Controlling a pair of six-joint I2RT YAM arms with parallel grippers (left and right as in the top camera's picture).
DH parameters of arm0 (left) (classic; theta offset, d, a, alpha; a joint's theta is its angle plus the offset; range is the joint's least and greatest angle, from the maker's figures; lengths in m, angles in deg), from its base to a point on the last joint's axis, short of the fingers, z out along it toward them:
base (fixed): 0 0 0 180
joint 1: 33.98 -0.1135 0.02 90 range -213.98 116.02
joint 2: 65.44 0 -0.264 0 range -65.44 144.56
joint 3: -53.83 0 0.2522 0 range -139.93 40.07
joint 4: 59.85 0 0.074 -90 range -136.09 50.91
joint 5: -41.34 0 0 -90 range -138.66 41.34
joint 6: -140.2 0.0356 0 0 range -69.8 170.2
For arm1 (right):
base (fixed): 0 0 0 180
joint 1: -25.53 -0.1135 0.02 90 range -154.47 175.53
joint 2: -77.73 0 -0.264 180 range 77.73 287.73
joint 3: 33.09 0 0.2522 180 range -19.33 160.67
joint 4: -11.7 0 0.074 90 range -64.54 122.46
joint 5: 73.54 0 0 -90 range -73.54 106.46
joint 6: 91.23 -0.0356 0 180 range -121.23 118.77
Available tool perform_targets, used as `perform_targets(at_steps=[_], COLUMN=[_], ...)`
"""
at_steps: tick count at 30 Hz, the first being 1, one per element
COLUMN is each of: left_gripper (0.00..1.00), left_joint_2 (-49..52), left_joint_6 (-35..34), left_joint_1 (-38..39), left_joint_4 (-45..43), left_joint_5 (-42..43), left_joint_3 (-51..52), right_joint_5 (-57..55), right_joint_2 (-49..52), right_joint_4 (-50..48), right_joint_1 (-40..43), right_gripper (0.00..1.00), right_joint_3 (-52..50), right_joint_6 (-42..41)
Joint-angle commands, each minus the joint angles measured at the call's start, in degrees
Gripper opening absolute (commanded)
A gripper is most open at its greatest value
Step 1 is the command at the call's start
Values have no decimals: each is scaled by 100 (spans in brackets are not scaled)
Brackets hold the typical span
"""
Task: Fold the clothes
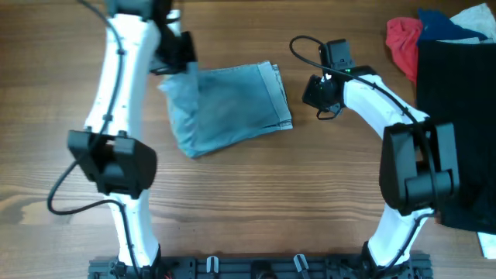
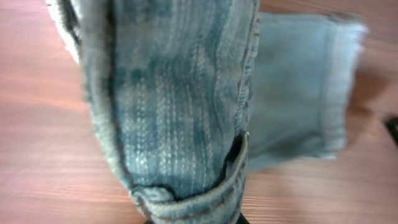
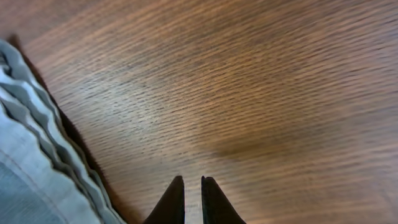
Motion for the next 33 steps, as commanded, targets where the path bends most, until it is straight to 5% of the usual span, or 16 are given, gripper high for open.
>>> perform_targets(at_steps=[1,10,27,28,29,31,32,33], left_gripper=[4,4,10,24,50,64,99,100], left_joint_2=[-197,-98,568,645,758,813,822,822], left_joint_6=[-74,-229,-354,-354,-352,-352,-354,-352], left_joint_1=[632,1574,1827,1827,1827,1827,1827,1827], left_joint_4=[-382,-1172,-1517,-1519,-1537,-1561,-1582,-1598], left_joint_5=[282,643,918,922,922,925,927,925], left_joint_3=[-170,-105,-105,-105,-105,-105,-105,-105], right_joint_5=[227,435,435,433,428,424,407,387], right_joint_2=[254,597,275,221,111,-26,-114,-229], right_joint_4=[-83,-181,236,278,350,402,431,472], right_joint_1=[-42,-192,284,310,332,345,345,348], right_gripper=[9,8,7,11,14,19,21,24], right_joint_3=[-26,-26,72,81,85,94,103,118], right_joint_6=[-101,-129,-4,76,127,203,205,208])
